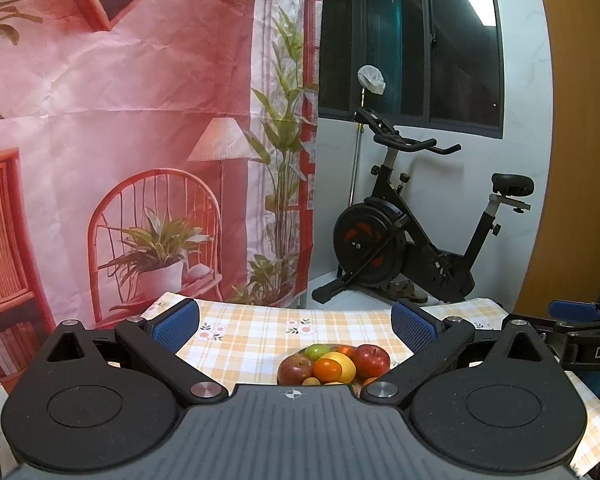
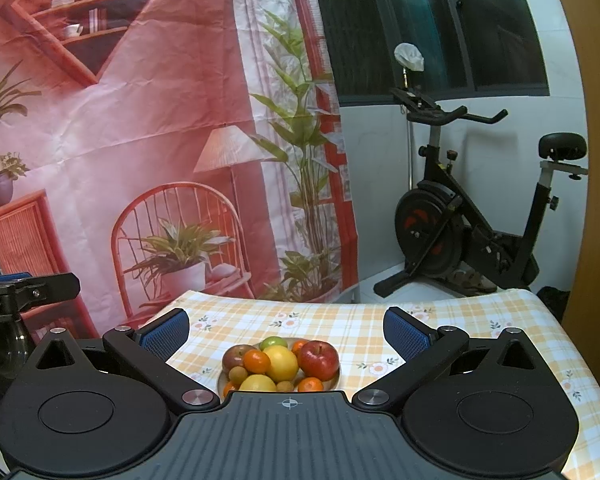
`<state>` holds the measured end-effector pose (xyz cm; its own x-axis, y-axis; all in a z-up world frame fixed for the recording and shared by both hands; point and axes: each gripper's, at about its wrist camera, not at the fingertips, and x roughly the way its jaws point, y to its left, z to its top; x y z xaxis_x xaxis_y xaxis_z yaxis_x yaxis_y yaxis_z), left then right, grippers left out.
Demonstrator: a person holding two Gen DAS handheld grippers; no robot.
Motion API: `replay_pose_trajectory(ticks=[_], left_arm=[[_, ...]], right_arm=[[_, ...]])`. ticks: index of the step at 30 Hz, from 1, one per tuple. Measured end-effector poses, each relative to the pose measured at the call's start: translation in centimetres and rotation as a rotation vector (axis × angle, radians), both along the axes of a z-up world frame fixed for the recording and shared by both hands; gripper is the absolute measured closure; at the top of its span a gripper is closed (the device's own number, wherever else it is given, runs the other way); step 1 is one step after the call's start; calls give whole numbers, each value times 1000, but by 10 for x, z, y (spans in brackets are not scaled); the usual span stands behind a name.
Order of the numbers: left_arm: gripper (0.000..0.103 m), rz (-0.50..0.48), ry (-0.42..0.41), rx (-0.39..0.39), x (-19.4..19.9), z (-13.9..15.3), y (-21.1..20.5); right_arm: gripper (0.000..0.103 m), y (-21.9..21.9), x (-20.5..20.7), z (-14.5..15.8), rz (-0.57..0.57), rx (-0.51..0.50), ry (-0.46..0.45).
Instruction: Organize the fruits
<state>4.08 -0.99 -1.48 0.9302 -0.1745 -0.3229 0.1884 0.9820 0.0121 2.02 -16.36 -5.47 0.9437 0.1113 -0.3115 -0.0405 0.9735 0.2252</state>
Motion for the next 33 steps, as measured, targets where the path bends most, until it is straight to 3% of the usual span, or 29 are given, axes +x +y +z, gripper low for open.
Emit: replay_pose_trajectory(ticks=[33], left_arm=[[0,2,9,-6,0,-4,1]], right_arm=[[0,0,-2,1,0,1,0]])
